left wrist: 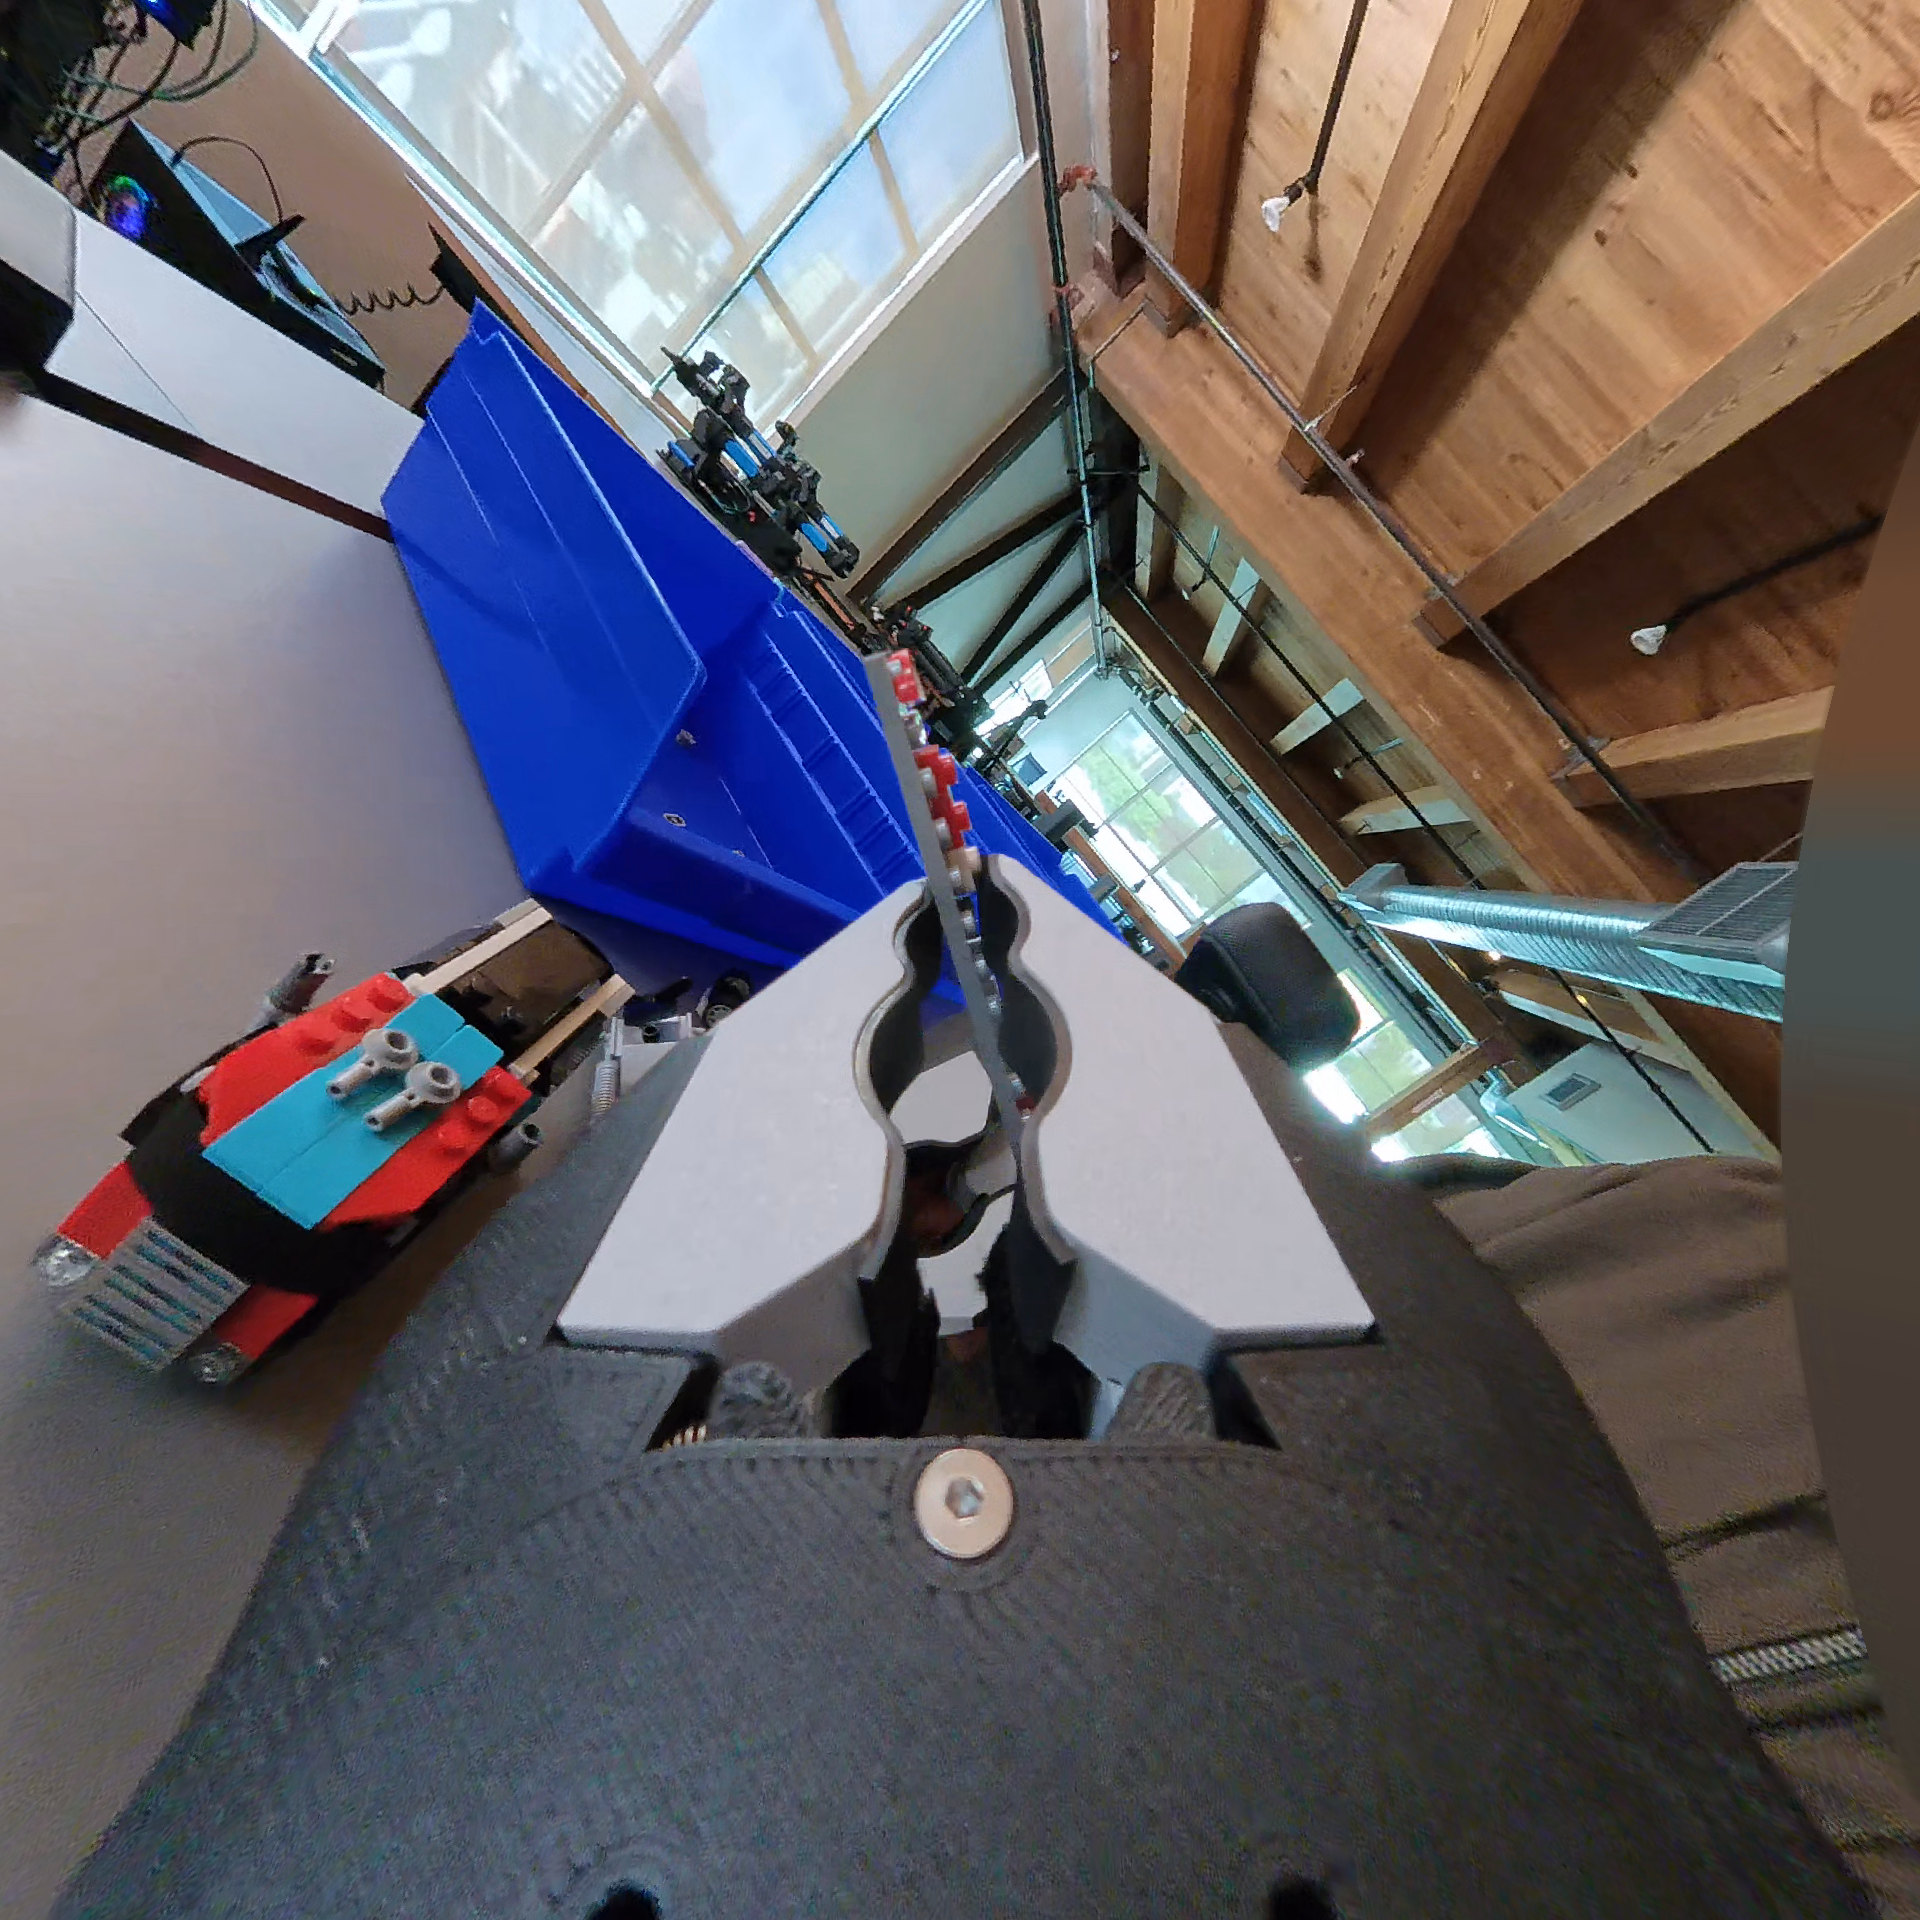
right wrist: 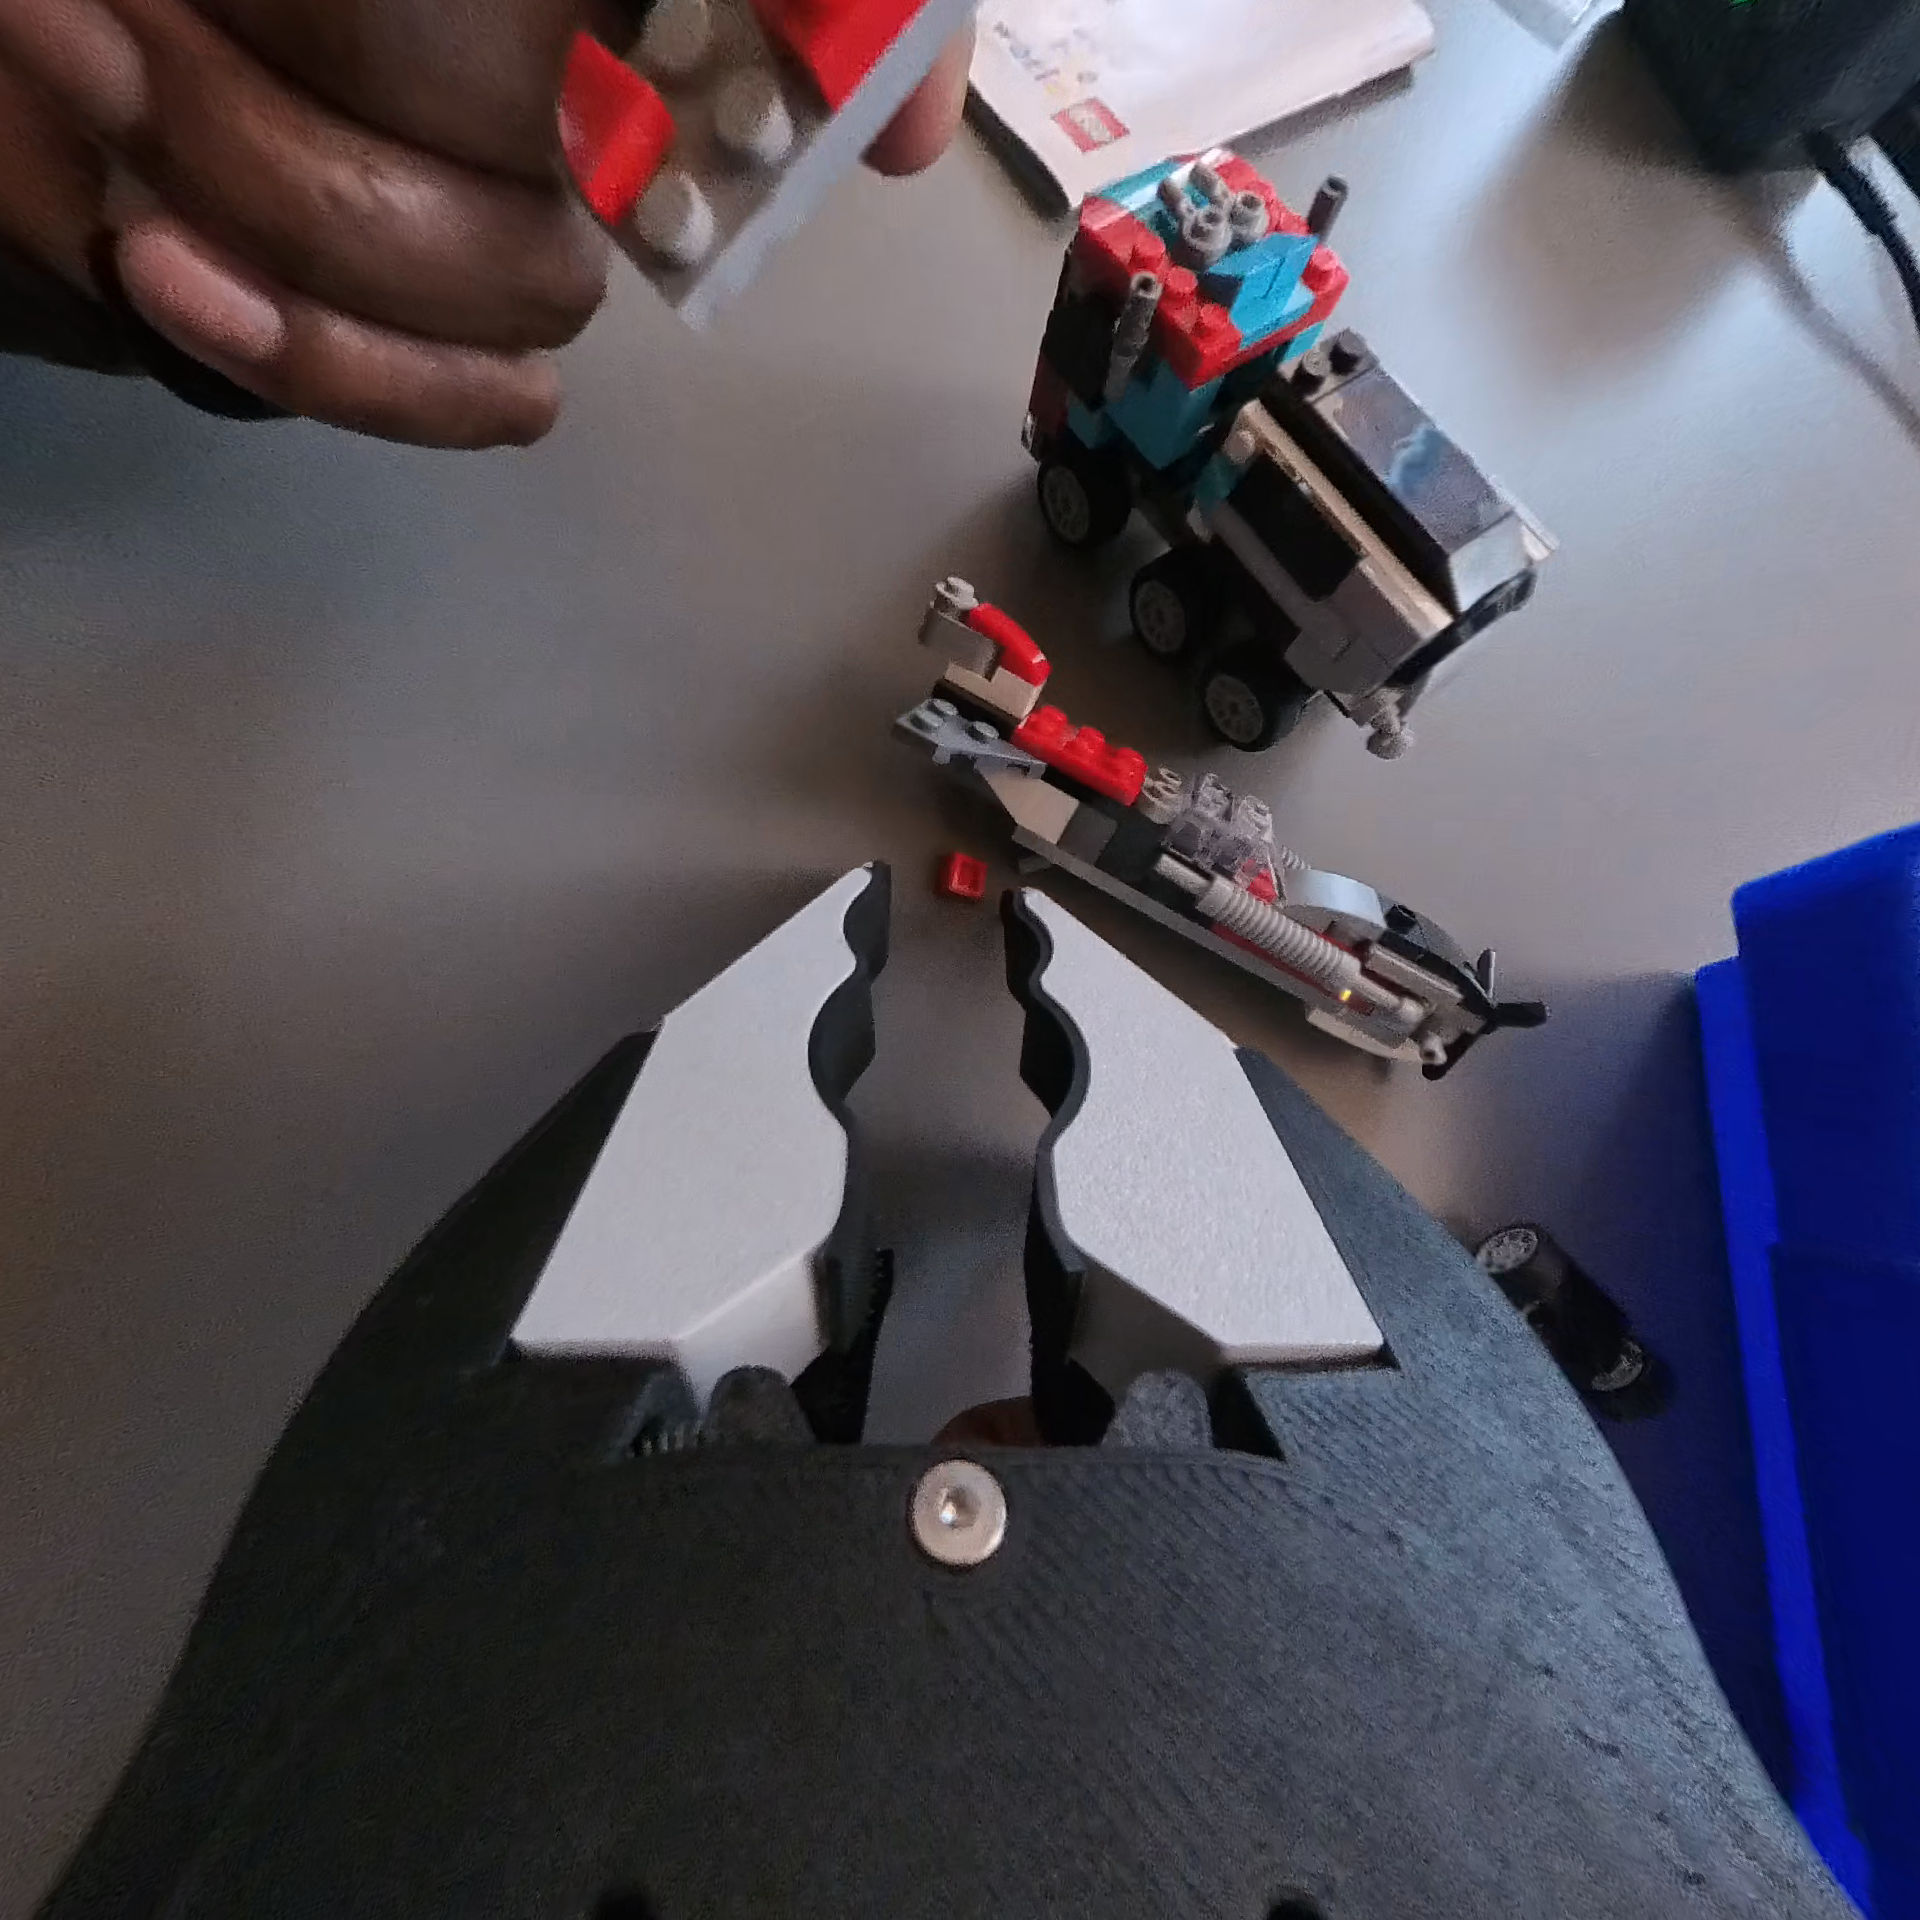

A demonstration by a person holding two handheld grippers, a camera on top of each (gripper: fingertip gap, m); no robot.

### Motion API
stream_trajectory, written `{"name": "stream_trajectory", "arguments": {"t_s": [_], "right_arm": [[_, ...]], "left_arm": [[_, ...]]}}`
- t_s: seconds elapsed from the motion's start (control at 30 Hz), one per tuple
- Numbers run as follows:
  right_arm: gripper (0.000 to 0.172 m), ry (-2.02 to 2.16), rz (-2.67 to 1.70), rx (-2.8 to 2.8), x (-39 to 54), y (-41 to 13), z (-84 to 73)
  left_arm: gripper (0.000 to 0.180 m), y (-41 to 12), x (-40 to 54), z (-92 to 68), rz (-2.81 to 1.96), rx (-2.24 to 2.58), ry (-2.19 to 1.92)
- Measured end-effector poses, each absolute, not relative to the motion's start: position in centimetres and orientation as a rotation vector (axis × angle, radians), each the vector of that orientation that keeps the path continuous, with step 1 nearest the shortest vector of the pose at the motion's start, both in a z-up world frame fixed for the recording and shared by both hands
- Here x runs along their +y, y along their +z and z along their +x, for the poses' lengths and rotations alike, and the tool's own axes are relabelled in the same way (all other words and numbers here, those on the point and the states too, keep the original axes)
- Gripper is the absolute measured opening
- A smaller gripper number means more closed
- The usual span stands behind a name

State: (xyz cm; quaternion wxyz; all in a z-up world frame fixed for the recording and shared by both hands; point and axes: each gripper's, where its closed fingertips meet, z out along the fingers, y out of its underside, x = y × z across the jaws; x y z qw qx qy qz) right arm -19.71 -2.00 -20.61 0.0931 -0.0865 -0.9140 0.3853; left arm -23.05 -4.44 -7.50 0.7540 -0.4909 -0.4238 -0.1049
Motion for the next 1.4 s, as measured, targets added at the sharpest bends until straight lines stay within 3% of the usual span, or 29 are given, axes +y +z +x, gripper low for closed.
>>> {"name": "stream_trajectory", "arguments": {"t_s": [0.23,0.6,0.73,0.87,1.03,1.27,1.4], "right_arm": [[0.008,1.068,-0.221,-2.668,-2.2,-21.0,-20.6],[0.007,1.21,-0.222,-2.597,0.6,-18.9,-19.3],[0.007,1.3,-0.424,-2.269,7.5,-13.2,-22.0],[0.006,1.219,-0.73,-1.769,21.0,-7.3,-26.6],[0.009,0.984,-0.968,-1.651,31.7,-9.1,-30.5],[0.021,1.017,-0.996,-1.613,32.1,-9.4,-30.1],[0.021,1.199,-0.879,-1.654,27.5,-8.3,-27.3]], "left_arm": [[0.008,-8.2,-3.8,-22.9,-1.089,-0.927,-0.237],[0.008,-8.5,-3.9,-23.0,-1.095,-0.926,-0.208],[0.008,-8.0,-3.6,-22.5,-1.1,-0.905,-0.209],[0.008,-8.5,-2.8,-22.4,-1.139,-0.904,-0.2],[0.008,-9.5,-1.4,-22.1,-1.166,-0.916,-0.235],[0.008,-10.2,2.0,-20.1,-1.233,-0.89,-0.281],[0.008,-11.0,5.4,-17.5,-1.286,-0.892,-0.369]]}}
